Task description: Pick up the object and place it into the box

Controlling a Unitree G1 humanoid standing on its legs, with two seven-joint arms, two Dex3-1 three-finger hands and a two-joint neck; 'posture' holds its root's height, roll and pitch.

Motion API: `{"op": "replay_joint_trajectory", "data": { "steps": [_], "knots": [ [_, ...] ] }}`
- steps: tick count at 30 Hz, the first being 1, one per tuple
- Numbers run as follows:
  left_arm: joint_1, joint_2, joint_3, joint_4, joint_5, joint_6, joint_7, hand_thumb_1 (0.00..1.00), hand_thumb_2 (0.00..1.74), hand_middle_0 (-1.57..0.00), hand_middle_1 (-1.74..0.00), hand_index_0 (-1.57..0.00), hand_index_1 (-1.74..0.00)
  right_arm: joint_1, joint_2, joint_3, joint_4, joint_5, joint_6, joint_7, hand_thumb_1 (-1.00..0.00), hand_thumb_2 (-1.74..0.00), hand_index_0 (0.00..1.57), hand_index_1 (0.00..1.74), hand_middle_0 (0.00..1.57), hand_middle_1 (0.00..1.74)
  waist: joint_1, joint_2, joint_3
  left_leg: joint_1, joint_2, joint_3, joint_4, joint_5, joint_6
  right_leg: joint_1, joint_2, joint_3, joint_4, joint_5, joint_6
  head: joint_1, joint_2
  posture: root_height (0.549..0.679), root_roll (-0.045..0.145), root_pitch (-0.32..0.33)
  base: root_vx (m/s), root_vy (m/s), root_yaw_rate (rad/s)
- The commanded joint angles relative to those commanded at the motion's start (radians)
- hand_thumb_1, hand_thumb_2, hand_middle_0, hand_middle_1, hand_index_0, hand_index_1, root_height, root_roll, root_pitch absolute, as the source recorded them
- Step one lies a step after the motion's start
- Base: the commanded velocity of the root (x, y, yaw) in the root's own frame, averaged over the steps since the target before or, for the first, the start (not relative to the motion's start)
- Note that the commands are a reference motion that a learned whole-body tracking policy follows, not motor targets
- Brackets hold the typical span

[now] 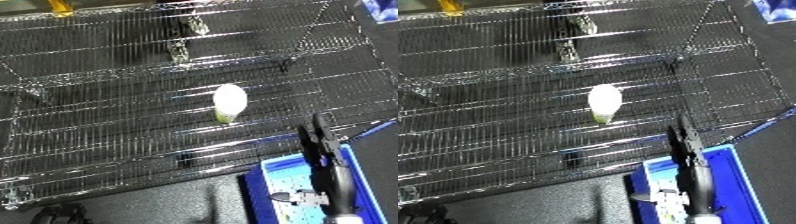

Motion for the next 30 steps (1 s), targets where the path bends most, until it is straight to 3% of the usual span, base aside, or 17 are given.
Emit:
{"op": "replay_joint_trajectory", "data": {
  "steps": [13,30],
  "knots": [
    [-0.054,0.019,-0.037,0.009,0.008,0.01,0.013,1.0,1.74,-1.57,-1.74,-1.57,-1.74,-0.115,-0.041,-0.015,0.079,0.013,0.002,-0.046,0.0,0.0,0.0,0.0,0.0,0.0,0.007,0.02,0.041,-0.066,-0.019,0.001,0.05,-0.015,0.0132,-0.096,-0.0124,0.01,0.054,0.016,0.0127,0.103,0.047,0.65,0.054,-0.115,0.001,-0.002,0.005],
    [-0.098,0.045,-0.067,0.021,0.0,0.008,0.037,1.0,1.74,-1.57,-1.74,-1.57,-1.74,-0.27,-0.088,-0.015,0.173,0.005,0.013,-0.075,0.0,0.0,0.0,0.0,0.0,0.0,0.011,0.054,0.042,-0.177,-0.031,0.008,0.082,-0.034,0.0277,-0.234,-0.0138,0.025,0.102,0.019,0.0133,0.195,0.193,0.641,0.047,-0.035,-0.017,0.011,0.008]
  ]
}}
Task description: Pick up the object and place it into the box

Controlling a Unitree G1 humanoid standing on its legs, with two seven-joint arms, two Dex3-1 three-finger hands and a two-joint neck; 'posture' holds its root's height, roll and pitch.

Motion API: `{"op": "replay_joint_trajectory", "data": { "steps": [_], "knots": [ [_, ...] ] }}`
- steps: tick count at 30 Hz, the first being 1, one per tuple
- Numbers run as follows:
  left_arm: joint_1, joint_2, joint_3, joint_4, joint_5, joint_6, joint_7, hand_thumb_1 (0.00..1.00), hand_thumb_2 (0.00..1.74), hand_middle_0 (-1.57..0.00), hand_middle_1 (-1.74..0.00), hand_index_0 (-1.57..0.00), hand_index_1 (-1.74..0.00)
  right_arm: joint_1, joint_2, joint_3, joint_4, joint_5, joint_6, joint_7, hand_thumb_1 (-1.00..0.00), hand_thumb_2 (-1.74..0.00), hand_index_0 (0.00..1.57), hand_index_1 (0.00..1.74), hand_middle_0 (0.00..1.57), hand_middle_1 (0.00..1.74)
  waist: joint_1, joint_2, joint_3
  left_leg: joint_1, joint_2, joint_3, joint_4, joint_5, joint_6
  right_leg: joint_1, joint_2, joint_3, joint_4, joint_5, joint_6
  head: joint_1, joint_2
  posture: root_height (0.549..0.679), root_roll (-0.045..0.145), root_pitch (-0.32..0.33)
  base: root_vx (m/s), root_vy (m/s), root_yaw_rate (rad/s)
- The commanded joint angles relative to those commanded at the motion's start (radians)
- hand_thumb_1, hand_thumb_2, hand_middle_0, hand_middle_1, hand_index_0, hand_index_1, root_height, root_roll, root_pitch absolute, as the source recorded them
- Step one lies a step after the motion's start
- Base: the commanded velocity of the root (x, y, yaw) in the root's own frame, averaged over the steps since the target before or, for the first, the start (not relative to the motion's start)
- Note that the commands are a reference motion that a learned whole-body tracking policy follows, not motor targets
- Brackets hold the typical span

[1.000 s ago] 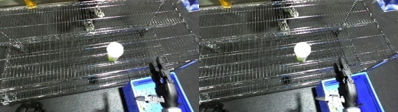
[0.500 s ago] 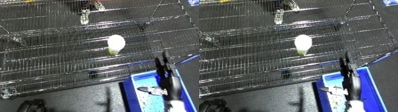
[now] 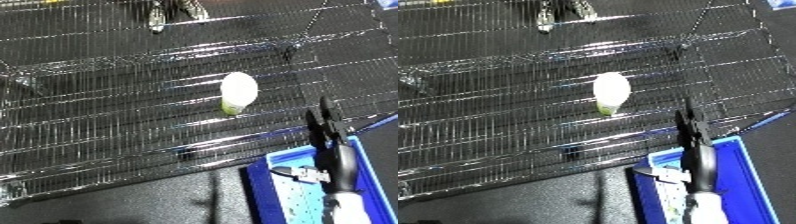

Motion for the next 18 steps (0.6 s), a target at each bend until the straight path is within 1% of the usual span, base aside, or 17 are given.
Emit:
{"op": "replay_joint_trajectory", "data": {
  "steps": [5,7,13,18],
  "knots": [
    [-0.015,0.011,-0.003,-0.003,-0.003,0.001,0.006,1.0,1.74,-1.57,-1.74,-1.57,-1.74,-0.038,-0.006,0.009,0.024,-0.001,0.0,-0.01,0.0,0.0,0.0,0.0,0.0,0.0,0.003,0.007,0.0,-0.022,-0.003,0.0,0.003,-0.008,0.0036,-0.027,-0.0013,0.0,0.01,-0.004,-0.0003,0.036,0.068,0.64,0.045,-0.013,-0.006,-0.009,0.019],
    [-0.02,0.016,-0.003,-0.008,-0.006,0.003,0.009,1.0,1.74,-1.57,-1.74,-1.57,-1.74,-0.054,-0.01,0.014,0.03,-0.003,0.002,-0.016,0.0,0.0,0.0,0.0,0.0,0.0,0.005,0.01,0.0,-0.031,-0.005,0.0,0.002,-0.009,0.0048,-0.037,-0.0016,-0.002,0.011,-0.005,-0.001,0.045,0.086,0.64,0.046,-0.004,-0.012,-0.008,0.004],
    [-0.042,0.029,-0.012,-0.015,-0.012,0.01,0.021,1.0,1.74,-1.57,-1.74,-1.57,-1.74,-0.112,-0.019,0.03,0.061,-0.004,0.008,-0.034,0.0,0.0,0.0,0.0,0.0,0.0,0.009,0.019,0.0,-0.066,-0.009,0.0,0.012,-0.017,0.0069,-0.076,-0.0031,-0.006,0.027,-0.011,-0.0046,0.08,0.117,0.638,0.046,0.024,-0.015,-0.012,0.019],
    [-0.057,0.033,-0.023,-0.023,-0.018,0.013,0.029,1.0,1.74,-1.57,-1.74,-1.57,-1.74,-0.158,-0.032,0.039,0.095,-0.002,0.017,-0.036,0.0,0.0,0.0,0.0,0.0,0.0,0.012,0.029,0.0,-0.104,-0.014,0.0,0.022,-0.022,0.0093,-0.118,-0.0037,-0.008,0.044,-0.016,-0.0073,0.102,0.15,0.635,0.047,0.052,-0.013,-0.004,0.007]
  ]
}}
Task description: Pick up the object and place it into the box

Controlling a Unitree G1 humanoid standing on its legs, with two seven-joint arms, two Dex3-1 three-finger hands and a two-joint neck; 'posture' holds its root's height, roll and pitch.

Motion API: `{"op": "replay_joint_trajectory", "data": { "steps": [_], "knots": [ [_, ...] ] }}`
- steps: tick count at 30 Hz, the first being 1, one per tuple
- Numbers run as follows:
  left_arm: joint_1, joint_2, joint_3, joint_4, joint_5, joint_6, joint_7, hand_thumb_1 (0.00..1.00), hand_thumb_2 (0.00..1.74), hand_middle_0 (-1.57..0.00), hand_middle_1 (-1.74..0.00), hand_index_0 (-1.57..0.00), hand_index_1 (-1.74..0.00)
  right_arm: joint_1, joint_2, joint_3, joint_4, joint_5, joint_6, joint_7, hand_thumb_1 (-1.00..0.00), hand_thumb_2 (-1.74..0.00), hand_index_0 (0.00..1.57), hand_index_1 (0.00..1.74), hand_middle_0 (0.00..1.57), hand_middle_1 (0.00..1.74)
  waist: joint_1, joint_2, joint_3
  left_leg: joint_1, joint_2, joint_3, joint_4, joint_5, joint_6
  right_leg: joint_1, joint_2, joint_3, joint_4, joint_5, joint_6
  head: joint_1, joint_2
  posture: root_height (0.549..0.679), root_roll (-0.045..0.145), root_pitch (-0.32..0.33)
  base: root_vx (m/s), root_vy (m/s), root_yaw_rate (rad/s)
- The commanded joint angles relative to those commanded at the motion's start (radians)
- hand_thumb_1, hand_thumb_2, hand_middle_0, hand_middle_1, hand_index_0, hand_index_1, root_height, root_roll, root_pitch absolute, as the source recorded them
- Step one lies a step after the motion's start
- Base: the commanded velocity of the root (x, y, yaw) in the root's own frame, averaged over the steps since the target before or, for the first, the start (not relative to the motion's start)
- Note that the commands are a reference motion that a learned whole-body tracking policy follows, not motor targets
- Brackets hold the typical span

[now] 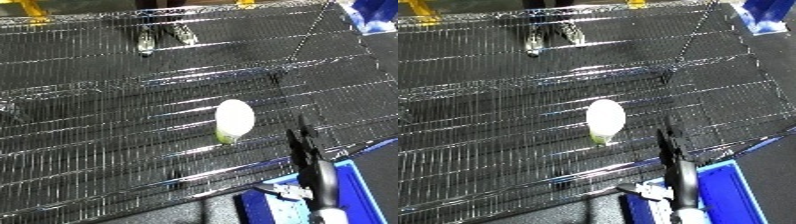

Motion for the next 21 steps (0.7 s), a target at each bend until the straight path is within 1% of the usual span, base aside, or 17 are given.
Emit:
{"op": "replay_joint_trajectory", "data": {
  "steps": [6,11,21],
  "knots": [
    [-0.016,0.006,-0.015,-0.011,-0.009,0.003,0.014,1.0,1.74,-1.57,-1.74,-1.57,-1.74,-0.046,-0.015,0.017,0.04,0.009,-0.001,-0.006,0.0,0.0,0.0,0.0,0.0,0.0,0.007,0.013,0.0,-0.056,-0.007,0.003,0.016,-0.003,0.0038,-0.058,0.0026,-0.002,0.023,-0.005,-0.0038,0.01,0.03,0.631,0.047,0.089,-0.013,-0.004,-0.001],
    [-0.03,0.01,-0.025,-0.021,-0.015,0.003,0.03,1.0,1.74,-1.57,-1.74,-1.57,-1.74,-0.077,-0.023,0.034,0.073,0.018,-0.009,-0.009,0.0,0.0,0.0,0.0,0.0,0.0,0.015,0.022,0.0,-0.098,-0.014,0.004,0.027,-0.006,0.0077,-0.101,0.0048,-0.003,0.041,-0.01,-0.0061,0.014,0.067,0.628,0.047,0.118,-0.006,-0.004,0.007],
    [-0.066,0.026,-0.049,-0.051,-0.026,0.011,0.062,1.0,1.74,-1.57,-1.74,-1.57,-1.74,-0.183,-0.057,0.07,0.151,0.045,-0.046,-0.024,0.0,0.0,0.0,0.0,0.0,0.0,0.037,0.043,0.0,-0.184,-0.029,0.006,0.06,-0.012,0.0147,-0.182,0.0025,-0.012,0.08,-0.016,-0.0078,0.037,0.131,0.621,0.045,0.168,-0.005,-0.011,0.023]
  ]
}}
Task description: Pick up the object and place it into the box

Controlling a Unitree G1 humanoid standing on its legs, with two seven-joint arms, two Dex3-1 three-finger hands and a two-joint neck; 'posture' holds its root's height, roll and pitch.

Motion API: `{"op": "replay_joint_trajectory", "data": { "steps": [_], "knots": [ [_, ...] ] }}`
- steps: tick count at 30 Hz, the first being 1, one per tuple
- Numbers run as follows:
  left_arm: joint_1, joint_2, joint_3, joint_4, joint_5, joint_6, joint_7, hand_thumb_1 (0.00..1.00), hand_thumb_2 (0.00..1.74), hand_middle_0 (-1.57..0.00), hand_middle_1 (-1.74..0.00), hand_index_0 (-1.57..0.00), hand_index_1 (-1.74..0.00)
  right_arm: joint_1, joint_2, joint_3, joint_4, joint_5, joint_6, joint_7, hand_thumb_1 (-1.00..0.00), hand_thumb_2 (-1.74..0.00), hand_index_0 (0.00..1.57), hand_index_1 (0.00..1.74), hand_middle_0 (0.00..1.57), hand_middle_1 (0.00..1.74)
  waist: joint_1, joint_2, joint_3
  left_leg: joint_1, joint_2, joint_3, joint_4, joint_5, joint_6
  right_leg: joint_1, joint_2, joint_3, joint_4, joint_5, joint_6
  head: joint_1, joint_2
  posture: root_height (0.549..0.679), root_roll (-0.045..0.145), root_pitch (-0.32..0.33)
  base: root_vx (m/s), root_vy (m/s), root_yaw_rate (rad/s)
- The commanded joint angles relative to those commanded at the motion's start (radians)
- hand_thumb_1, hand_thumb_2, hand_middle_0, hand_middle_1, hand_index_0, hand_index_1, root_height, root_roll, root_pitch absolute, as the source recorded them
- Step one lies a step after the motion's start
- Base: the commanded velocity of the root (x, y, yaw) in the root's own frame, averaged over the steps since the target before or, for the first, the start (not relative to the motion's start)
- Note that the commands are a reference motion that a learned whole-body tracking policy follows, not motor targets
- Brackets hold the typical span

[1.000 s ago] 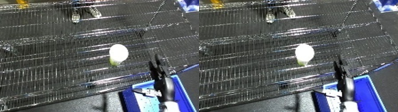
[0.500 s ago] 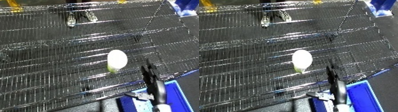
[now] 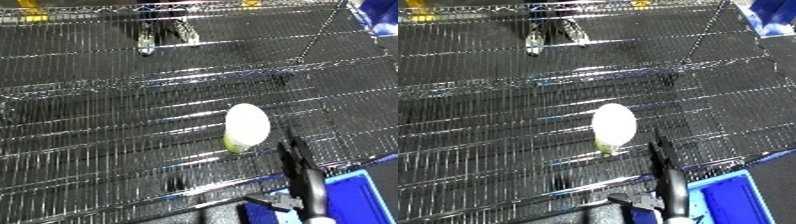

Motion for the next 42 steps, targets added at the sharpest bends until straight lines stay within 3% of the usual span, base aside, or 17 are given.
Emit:
{"op": "replay_joint_trajectory", "data": {
  "steps": [12,20,27,35,42],
  "knots": [
    [-0.024,0.03,-0.016,-0.022,-0.034,0.018,0.018,1.0,1.74,-1.57,-1.74,-1.57,-1.74,-0.15,-0.051,0.039,0.06,0.019,-0.021,-0.023,0.0,0.0,0.0,0.0,0.0,0.0,0.027,0.023,0.0,-0.08,-0.011,-0.002,0.053,-0.012,0.011,-0.081,-0.0024,-0.006,0.057,-0.014,-0.0037,0.045,0.057,0.611,0.042,0.207,0.01,-0.013,0.021],
    [-0.037,0.05,-0.012,-0.029,-0.054,0.025,0.016,1.0,1.74,-1.57,-1.74,-1.57,-1.74,-0.234,-0.076,0.061,0.109,0.022,-0.034,-0.032,0.0,0.0,0.0,0.0,0.0,0.0,0.042,0.035,0.0,-0.125,-0.015,-0.001,0.09,-0.018,0.0129,-0.122,-0.0044,-0.016,0.091,-0.021,-0.0074,0.061,0.111,0.605,0.042,0.223,0.002,-0.013,0.004],
    [-0.049,0.064,-0.008,-0.036,-0.076,0.04,0.012,1.0,1.74,-1.57,-1.74,-1.57,-1.74,-0.29,-0.103,0.073,0.148,0.017,-0.037,-0.035,-0.35,-0.61,0.55,0.61,0.55,0.61,0.048,0.046,0.0,-0.166,-0.021,-0.002,0.128,-0.024,0.017,-0.16,-0.0066,-0.016,0.124,-0.029,-0.0097,0.073,0.16,0.599,0.042,0.234,-0.008,-0.003,0.007],
    [-0.055,0.069,-0.002,-0.044,-0.096,0.045,0.01,1.0,1.74,-1.57,-1.74,-1.57,-1.74,-0.314,-0.111,0.078,0.166,0.014,-0.045,-0.054,-0.75,-1.3,1.18,1.3,1.18,1.3,0.049,0.054,0.0,-0.197,-0.022,0.0,0.15,-0.027,0.0182,-0.189,-0.0068,-0.011,0.142,-0.029,-0.0083,0.075,0.149,0.595,0.041,0.245,-0.019,0.007,-0.003],
    [-0.05,0.073,0.0,-0.05,-0.104,0.034,0.015,1.0,1.74,-1.57,-1.74,-1.57,-1.74,-0.308,-0.112,0.079,0.165,0.019,-0.029,-0.057,-0.75,-1.3,1.18,1.3,1.18,1.3,0.05,0.049,0.0,-0.187,-0.022,-0.002,0.141,-0.022,0.0163,-0.177,-0.002,-0.011,0.129,-0.023,-0.0081,0.08,0.136,0.597,0.039,0.242,-0.03,0.002,-0.013]
  ]
}}
